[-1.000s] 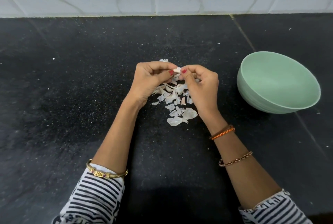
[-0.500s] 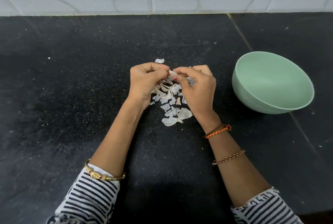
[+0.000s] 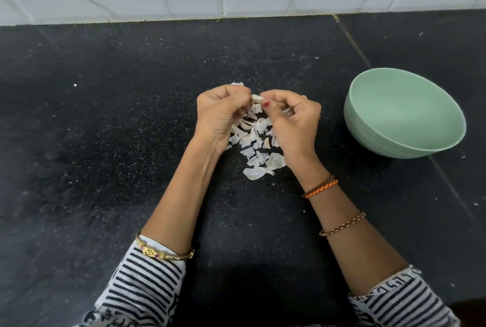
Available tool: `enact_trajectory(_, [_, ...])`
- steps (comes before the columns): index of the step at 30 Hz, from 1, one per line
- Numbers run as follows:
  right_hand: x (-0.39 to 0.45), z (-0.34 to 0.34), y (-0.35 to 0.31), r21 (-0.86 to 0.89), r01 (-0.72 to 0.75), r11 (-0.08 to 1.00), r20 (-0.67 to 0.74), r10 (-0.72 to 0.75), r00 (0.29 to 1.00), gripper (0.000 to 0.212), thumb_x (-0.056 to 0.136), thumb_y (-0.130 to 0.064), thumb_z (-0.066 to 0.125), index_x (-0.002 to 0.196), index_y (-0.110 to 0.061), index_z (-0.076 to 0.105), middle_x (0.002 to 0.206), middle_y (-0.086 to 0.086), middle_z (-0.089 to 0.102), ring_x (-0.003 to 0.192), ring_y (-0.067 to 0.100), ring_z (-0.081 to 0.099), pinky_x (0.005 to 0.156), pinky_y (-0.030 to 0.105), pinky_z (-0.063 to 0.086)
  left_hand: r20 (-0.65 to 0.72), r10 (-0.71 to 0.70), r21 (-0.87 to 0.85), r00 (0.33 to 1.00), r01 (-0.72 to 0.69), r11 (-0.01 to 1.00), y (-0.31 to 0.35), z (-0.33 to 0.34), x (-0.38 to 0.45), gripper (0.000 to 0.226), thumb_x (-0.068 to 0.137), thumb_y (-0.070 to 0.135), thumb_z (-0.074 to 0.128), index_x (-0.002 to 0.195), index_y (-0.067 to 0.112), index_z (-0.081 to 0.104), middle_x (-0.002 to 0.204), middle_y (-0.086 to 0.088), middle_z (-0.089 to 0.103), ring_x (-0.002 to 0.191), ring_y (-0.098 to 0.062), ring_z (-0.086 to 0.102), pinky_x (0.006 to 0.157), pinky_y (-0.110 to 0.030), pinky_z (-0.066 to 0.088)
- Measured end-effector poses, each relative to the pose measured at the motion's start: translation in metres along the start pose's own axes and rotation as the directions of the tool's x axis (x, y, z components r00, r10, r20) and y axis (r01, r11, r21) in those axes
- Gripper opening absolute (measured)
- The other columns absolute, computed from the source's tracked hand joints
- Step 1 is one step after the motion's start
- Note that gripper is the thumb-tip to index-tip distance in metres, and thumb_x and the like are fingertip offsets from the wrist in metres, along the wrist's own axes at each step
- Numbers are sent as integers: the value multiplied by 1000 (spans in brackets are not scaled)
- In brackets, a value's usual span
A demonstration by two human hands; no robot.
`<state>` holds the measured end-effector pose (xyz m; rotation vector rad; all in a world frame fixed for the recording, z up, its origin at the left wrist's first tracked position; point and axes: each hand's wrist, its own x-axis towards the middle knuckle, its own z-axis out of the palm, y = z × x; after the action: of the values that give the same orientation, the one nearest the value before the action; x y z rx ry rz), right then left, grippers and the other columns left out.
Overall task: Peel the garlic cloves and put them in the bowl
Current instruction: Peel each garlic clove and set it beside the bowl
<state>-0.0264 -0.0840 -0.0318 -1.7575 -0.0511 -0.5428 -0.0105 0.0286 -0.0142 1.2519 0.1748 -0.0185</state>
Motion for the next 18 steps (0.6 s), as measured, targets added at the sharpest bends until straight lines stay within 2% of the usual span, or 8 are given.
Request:
enact_trajectory(2, [-1, 1, -6, 185, -114, 976, 33, 110, 993, 18, 82, 5, 62, 89, -11, 68, 72, -8, 64, 68, -1, 61, 68, 16, 49, 17, 84, 62, 996, -85, 994, -1, 3, -4, 24, 63, -13, 63, 55, 9, 64, 47, 5, 57, 43, -3, 47, 48, -15, 40])
enact_trajectory(4, [-2, 2, -11, 275, -162, 948, 43, 156, 987, 17, 83, 5, 60, 88, -9, 68, 74, -2, 65, 67, -2, 61, 67, 14, 48, 25, 136, 86, 990, -137, 987, -2, 5, -6, 21, 71, -17, 61, 66, 4, 61, 48, 7, 59, 43, -1, 49, 48, -14, 41])
enact_trajectory(7, [-1, 3, -13, 378, -238, 895, 40, 242, 970, 15, 84, 3, 60, 81, -9, 68, 70, -8, 67, 69, 0, 63, 69, 15, 49, 39, 157, 31, 987, -158, 987, -3, 3, -4, 19, 75, -15, 62, 74, 4, 61, 53, 6, 64, 47, -1, 55, 51, -14, 45])
enact_trajectory(10, [-3, 5, -13, 476, -343, 809, 61, 359, 931, 12, 87, -1, 57, 86, -8, 66, 64, -9, 67, 70, 1, 63, 73, 16, 51, 57, 198, 16, 979, -199, 980, -4, 2, -6, 21, 75, -16, 62, 75, 5, 61, 54, 6, 65, 48, -1, 56, 52, -13, 45])
enact_trajectory(13, [-6, 9, -15, 491, -336, 804, 49, 359, 932, 16, 90, 0, 54, 94, -8, 66, 71, -10, 67, 66, -4, 60, 69, 11, 48, 71, 225, -13, 972, -224, 974, -5, 4, -7, 22, 71, -15, 58, 69, 6, 63, 53, 7, 62, 48, -2, 53, 50, -14, 43])
enact_trajectory(16, [-3, 4, -16, 404, -305, 862, -20, 341, 940, 17, 92, -3, 52, 102, -5, 66, 84, -10, 63, 68, -13, 56, 66, 5, 43, 54, 230, -114, 972, -223, 968, -1, -5, 0, 29, 61, -1, 45, 52, 17, 66, 49, 4, 53, 48, -7, 41, 47, -16, 35])
enact_trajectory(18, [-1, 0, -16, 368, -282, 886, -2, 304, 953, 16, 90, -2, 55, 100, -5, 67, 87, -9, 65, 76, -9, 60, 72, 8, 46, 64, 274, 8, 959, -275, 961, 0, -11, 1, 29, 64, 4, 46, 47, 20, 63, 49, 6, 52, 47, -5, 38, 48, -17, 33])
